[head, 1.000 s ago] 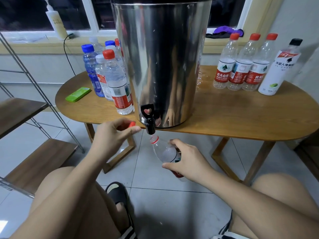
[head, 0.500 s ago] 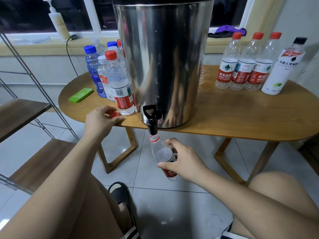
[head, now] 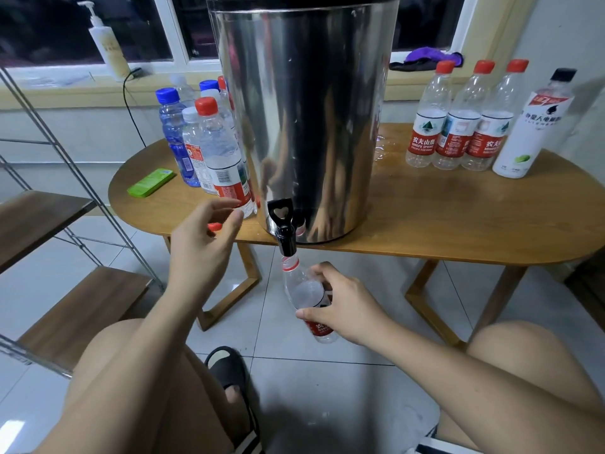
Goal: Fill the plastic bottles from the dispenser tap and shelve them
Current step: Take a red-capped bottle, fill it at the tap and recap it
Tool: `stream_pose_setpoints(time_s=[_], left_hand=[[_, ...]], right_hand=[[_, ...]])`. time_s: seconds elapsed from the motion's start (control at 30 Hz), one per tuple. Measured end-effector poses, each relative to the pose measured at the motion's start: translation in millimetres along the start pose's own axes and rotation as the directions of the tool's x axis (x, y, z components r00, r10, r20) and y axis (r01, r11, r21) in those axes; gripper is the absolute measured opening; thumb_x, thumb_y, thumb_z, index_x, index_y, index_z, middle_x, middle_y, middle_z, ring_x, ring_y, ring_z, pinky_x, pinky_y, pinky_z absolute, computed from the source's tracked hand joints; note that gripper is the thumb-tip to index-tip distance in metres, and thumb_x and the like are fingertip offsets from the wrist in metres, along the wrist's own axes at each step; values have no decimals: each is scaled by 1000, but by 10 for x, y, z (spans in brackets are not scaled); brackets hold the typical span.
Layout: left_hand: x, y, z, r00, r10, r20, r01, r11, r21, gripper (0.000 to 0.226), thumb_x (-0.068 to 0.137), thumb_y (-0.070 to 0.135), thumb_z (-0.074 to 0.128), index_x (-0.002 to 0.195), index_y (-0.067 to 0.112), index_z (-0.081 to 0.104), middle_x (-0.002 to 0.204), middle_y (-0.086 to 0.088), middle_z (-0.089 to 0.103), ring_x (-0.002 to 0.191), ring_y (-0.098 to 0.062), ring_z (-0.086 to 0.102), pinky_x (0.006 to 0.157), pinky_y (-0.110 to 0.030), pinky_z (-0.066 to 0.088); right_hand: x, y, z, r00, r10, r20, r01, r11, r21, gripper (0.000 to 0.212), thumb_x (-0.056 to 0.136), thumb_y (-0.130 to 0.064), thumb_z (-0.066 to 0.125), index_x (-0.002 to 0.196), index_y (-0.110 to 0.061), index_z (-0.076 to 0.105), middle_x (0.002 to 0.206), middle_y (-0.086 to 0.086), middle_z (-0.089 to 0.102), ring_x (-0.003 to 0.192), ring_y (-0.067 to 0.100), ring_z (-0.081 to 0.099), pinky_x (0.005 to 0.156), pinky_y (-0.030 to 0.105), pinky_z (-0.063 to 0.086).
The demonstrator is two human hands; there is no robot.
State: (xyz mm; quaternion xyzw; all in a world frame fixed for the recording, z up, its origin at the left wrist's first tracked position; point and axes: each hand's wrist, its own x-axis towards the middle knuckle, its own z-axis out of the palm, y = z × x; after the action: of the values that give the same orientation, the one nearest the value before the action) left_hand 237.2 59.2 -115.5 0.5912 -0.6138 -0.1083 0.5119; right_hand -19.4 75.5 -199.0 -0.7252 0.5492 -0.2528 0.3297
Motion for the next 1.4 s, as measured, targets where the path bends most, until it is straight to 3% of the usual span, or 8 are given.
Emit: stream_pose_setpoints(time_s=[0.17,0.23,0.33,0.47,0.73,0.93,1.2,1.4], left_hand=[[-193,250,118,978,144,149,-104,962,-251,26,114,28,56,137,25,67,116,2,77,113,-23,73,93,-49,60],[-225,327,159,965,178,190,-113,943,-312,32,110,28,61,142,26,63,117,2,76,111,-23,72,91,-45,60],[-225,389,210,943,253,215,-184,938,-295,41,103,22,73,142,26,62,119,5,74,113,-22,70,89,-30,55],[-200,357,245,937,282,207,-219,934,-282,31,103,18,75,133,17,67,121,1,75,114,-21,71,86,-29,53],[-206,369,213,927,304,220,-241,932,-270,14,102,11,74,116,11,71,107,-4,76,100,-18,74,84,-48,57],[-226,425,179,927,316,203,-263,933,-246,23,101,4,76,116,20,71,106,-2,78,98,-16,74,84,-37,60],[-273,490,201,940,303,158,-263,937,-227,12,101,1,74,112,6,72,95,-1,76,90,-6,73,79,-16,54],[-274,507,196,941,299,159,-259,937,-234,14,101,2,74,113,9,72,97,6,74,91,-6,74,78,-19,55]], right_hand=[[21,-4,31,1000,21,16,-21,999,33,65,72,-49,95,122,-40,53,120,-15,71,110,13,70,95,45,61],[33,0,42,999,25,22,-26,999,34,66,73,-47,95,123,-40,52,119,-13,71,110,15,70,95,46,61],[48,7,61,999,21,27,-22,999,32,67,72,-48,95,123,-40,50,121,-14,70,110,16,70,95,47,60],[64,25,97,999,23,35,-25,998,59,66,72,-45,96,120,-40,51,121,-15,70,110,15,70,96,46,60],[77,43,151,998,19,59,-25,993,115,64,73,-42,96,119,-39,52,120,-20,71,113,8,70,97,44,61],[87,67,183,997,18,78,-30,988,150,66,72,-44,97,119,-41,51,123,-19,71,115,7,70,99,45,62],[90,89,192,996,9,85,-21,990,141,66,71,-46,95,119,-41,49,126,-18,69,117,11,69,99,47,61],[100,113,197,996,5,86,-17,990,139,66,72,-45,95,119,-40,48,127,-17,68,116,12,69,98,47,62]])
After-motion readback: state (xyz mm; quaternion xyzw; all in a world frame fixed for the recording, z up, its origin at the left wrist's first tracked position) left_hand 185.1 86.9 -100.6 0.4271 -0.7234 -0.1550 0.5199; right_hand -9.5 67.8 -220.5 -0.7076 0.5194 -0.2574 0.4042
